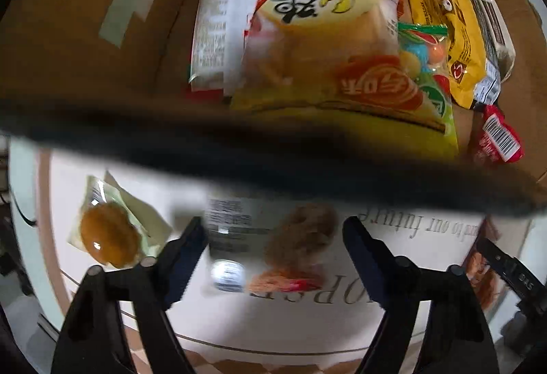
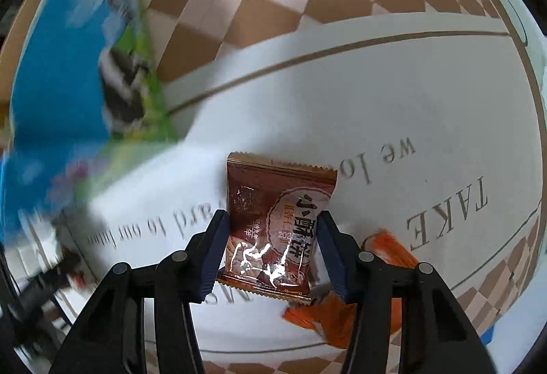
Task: Organize snacks
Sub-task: 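Grasp the nitz cookie packet with the left tool while the right tool grasps the brown cookie packet, then carry both cookie packets into the box and open both tools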
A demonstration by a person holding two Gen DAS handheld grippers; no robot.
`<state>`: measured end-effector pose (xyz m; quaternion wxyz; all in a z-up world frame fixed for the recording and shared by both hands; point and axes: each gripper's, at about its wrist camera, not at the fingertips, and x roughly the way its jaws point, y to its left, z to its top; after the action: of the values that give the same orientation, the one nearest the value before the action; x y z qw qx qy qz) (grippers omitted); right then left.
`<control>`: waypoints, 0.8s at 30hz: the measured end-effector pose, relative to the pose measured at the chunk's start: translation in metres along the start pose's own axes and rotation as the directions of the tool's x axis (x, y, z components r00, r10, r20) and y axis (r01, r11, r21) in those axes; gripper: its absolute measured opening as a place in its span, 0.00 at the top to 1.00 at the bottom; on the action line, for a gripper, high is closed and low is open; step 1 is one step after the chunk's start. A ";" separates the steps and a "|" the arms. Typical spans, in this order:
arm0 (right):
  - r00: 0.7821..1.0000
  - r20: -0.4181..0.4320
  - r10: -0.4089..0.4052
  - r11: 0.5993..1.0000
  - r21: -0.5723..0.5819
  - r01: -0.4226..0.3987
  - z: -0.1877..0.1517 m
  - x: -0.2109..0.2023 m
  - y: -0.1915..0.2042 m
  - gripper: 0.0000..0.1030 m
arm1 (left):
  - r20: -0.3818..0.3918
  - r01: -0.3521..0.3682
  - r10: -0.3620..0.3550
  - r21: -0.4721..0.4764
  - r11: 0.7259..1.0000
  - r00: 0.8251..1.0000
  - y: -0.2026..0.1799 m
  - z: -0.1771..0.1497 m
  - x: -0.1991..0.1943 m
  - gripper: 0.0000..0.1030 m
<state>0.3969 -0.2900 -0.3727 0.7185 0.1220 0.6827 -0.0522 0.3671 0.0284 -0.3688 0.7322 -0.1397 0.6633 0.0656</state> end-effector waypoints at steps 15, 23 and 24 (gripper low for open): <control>0.991 -0.133 -0.001 0.966 -0.255 -0.033 -0.088 0.019 0.066 0.47 | -0.090 -0.018 0.032 0.155 0.988 0.995 -0.010 -0.116 0.015 0.31; 0.989 -0.149 -0.025 0.970 -0.244 -0.013 -0.113 0.023 0.055 0.42 | -0.065 -0.060 0.073 0.188 0.980 0.995 -0.014 -0.127 0.025 0.30; 0.988 -0.150 -0.026 0.971 -0.238 -0.010 -0.115 0.025 0.044 0.38 | -0.063 -0.067 0.081 0.195 0.979 0.995 -0.018 -0.126 0.026 0.30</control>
<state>0.2971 -0.2172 -0.3970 0.6735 0.0357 0.7374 0.0367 0.2545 -0.0277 -0.4028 0.7155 -0.0457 0.6967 0.0234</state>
